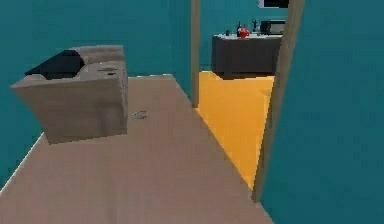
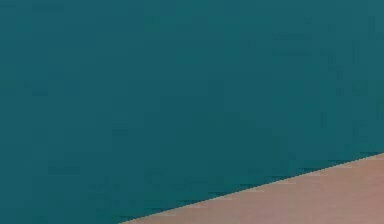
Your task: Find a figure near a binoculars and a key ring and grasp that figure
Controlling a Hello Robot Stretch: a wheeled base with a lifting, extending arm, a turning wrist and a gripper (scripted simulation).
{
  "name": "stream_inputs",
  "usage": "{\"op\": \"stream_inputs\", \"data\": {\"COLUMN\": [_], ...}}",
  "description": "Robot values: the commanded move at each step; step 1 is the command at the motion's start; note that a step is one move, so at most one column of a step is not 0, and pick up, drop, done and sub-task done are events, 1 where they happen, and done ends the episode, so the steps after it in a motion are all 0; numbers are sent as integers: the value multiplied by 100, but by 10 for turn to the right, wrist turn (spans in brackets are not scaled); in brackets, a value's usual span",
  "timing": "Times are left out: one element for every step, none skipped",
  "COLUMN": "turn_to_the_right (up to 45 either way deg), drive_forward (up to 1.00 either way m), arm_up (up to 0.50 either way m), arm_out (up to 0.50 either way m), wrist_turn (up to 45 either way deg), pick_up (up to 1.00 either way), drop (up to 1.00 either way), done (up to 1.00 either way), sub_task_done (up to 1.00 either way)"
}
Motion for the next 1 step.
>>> {"op": "stream_inputs", "data": {"turn_to_the_right": [0], "drive_forward": [100], "arm_up": [0], "arm_out": [0], "wrist_turn": [0], "pick_up": [0], "drop": [0], "done": [0], "sub_task_done": [0]}}
